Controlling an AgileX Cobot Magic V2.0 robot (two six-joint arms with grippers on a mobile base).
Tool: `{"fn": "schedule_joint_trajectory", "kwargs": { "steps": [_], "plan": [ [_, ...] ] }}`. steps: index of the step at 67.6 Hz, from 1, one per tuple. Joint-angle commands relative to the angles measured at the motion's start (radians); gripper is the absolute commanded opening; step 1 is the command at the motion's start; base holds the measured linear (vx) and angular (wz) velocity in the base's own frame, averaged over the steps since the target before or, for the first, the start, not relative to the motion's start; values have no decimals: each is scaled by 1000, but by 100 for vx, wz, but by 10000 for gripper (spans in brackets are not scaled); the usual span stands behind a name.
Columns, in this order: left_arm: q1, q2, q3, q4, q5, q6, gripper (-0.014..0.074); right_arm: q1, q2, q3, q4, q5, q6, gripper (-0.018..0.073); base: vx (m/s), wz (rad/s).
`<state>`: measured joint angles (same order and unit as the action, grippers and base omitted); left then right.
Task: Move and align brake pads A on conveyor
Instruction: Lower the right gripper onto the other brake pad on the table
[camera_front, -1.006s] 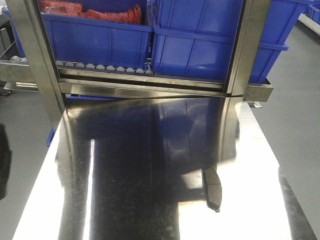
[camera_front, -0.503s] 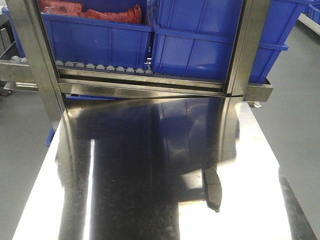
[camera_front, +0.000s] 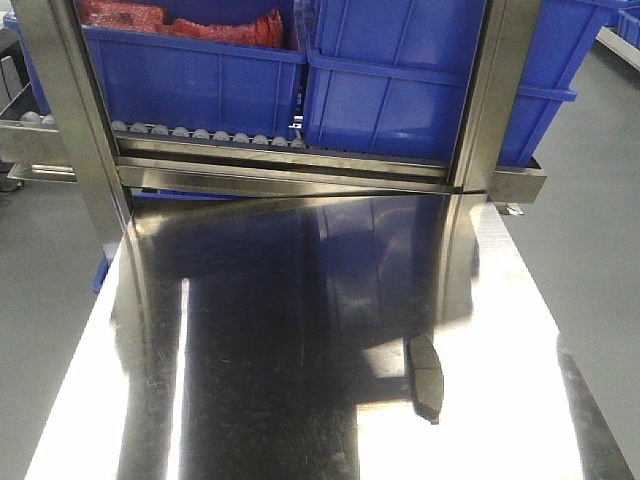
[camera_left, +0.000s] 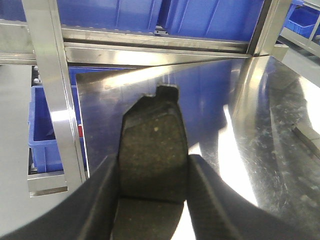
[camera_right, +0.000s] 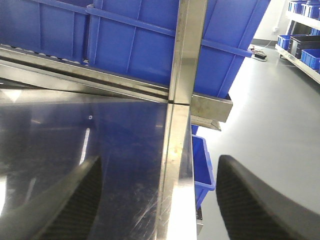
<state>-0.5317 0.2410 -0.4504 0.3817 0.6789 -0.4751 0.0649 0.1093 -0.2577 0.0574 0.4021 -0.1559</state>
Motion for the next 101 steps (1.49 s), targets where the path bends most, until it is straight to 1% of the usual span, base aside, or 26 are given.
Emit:
{"fn": "schedule_joint_trajectory", "kwargs": {
  "steps": [1,15,31,39,44,51,59,63,70,77,90,101],
  "plan": [
    [3,9,-29,26,-84,-4,-6,-4,11,-27,-7,-70,-4,468,0,0],
    [3,9,-29,26,-84,-4,-6,-4,11,-27,-5,-75,-4,468,0,0],
    [3,9,-29,26,-84,-4,-6,-4,11,-27,-3,-128,-3,468,0,0],
    [3,9,-29,26,-84,-4,-6,-4,53,-58,35,-133,4,468,0,0],
    [3,9,-29,26,-84,-4,-6,-4,127,-108,61,-111,4,468,0,0],
    [3,9,-29,26,-84,-4,-6,-4,265,-198,102,-41,4,468,0,0],
    [3,9,-29,26,-84,-4,-6,-4,470,-317,196,76,4,468,0,0],
    [3,9,-29,26,-84,-4,-6,-4,558,-358,235,110,-3,468,0,0],
    [3,9,-29,26,-84,-4,-6,-4,682,-398,244,110,-13,468,0,0],
    [3,9,-29,26,-84,-4,-6,-4,783,-399,263,96,-9,468,0,0],
    [3,9,-29,26,-84,-4,-6,-4,955,-402,259,145,-12,468,0,0],
    [3,9,-29,26,-84,-4,-6,-4,1069,-460,259,203,-3,468,0,0]
  ]
}}
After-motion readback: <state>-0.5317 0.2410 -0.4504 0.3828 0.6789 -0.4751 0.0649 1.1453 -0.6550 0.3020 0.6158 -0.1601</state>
